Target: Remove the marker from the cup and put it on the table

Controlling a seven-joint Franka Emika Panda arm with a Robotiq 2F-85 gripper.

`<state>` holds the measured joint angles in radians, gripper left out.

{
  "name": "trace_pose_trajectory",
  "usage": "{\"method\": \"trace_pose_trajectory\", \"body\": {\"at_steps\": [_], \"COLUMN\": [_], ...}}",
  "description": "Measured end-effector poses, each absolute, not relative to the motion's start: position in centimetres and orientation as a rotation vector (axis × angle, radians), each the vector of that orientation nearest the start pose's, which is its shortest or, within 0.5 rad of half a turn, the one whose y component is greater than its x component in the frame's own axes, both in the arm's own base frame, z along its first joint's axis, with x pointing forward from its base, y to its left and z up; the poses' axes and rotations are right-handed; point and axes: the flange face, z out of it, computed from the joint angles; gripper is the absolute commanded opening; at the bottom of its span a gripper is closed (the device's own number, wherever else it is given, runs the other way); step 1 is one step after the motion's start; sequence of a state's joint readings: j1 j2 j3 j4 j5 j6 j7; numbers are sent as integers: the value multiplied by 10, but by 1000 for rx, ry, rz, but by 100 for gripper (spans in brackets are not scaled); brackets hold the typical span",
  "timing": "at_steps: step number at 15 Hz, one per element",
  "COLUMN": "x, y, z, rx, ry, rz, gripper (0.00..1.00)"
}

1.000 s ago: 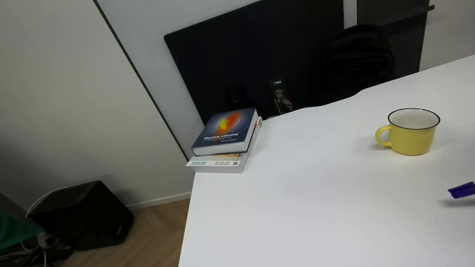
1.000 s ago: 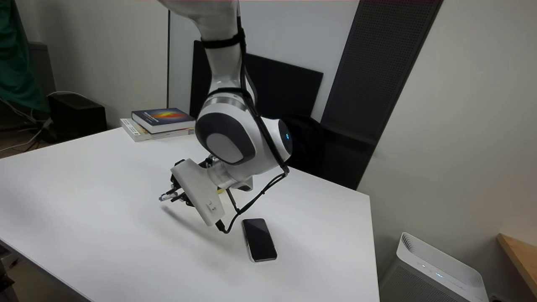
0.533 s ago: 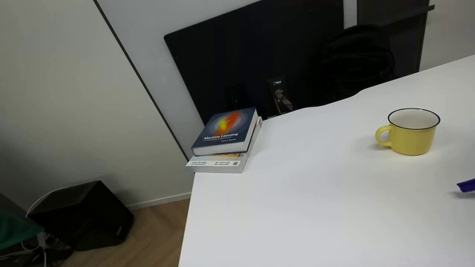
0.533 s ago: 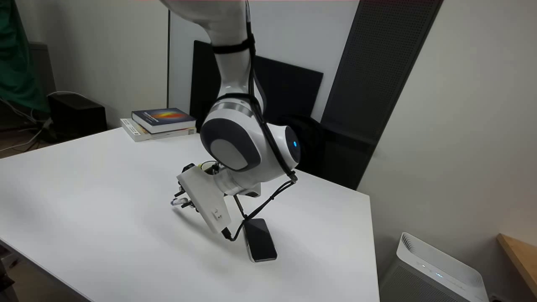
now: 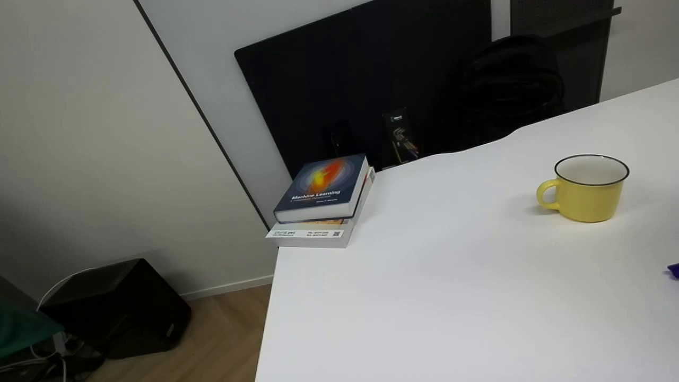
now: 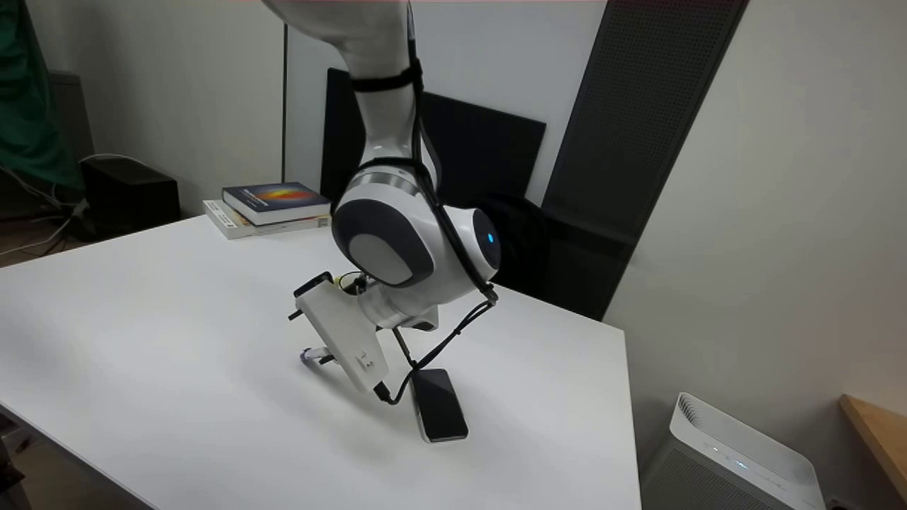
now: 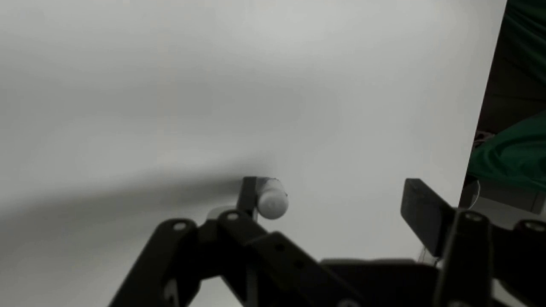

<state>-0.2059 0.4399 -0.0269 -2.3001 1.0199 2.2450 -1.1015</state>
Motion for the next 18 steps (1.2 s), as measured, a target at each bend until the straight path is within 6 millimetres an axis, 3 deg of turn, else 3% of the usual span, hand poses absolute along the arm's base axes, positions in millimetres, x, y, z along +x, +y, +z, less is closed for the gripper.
{"method": "trace_pose_trajectory", "body": {"at_steps": [7,18], "x": [476,494], "y": [-73,-49], "z": [132,138], "rx": [-2515,-2895], "ry": [-52,-19], "rz": [-32,54], "gripper": [100,100]}}
